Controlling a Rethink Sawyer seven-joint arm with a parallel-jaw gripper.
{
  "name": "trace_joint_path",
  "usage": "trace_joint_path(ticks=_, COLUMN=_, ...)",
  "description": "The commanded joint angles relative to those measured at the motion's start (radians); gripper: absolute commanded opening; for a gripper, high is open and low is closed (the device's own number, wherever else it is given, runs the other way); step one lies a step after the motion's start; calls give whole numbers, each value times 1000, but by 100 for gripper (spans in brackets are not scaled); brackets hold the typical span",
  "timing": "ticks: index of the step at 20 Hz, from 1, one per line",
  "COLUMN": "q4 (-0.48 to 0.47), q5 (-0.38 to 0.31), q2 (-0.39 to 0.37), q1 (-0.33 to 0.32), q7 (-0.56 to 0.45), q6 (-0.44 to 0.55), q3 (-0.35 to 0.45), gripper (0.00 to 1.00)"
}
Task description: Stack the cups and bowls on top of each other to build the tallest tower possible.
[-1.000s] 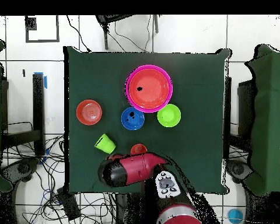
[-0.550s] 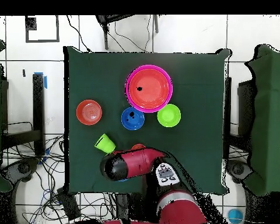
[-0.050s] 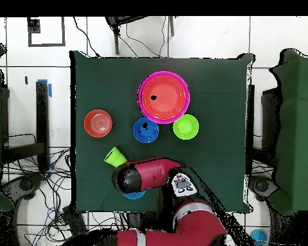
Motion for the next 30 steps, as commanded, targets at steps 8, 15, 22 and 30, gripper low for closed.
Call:
trace_joint_path(ticks=8, q4=177, q5=-26, q2=-162, q1=-44, q7=51, q6=18, q3=63, gripper=100)
trace_joint_path(ticks=15, q4=280, q5=23, q2=-304, q1=-53, q7=49, q6=91, q3=83, gripper=100)
trace_joint_path(ticks=22, q4=312, q5=21, q2=-337, q1=-59, q7=43, q6=99, q3=83, gripper=100)
trace_joint_path(ticks=30, q4=375, q5=21, q2=-413, q1=-86, q7=14, q6=116, q3=107, gripper=100)
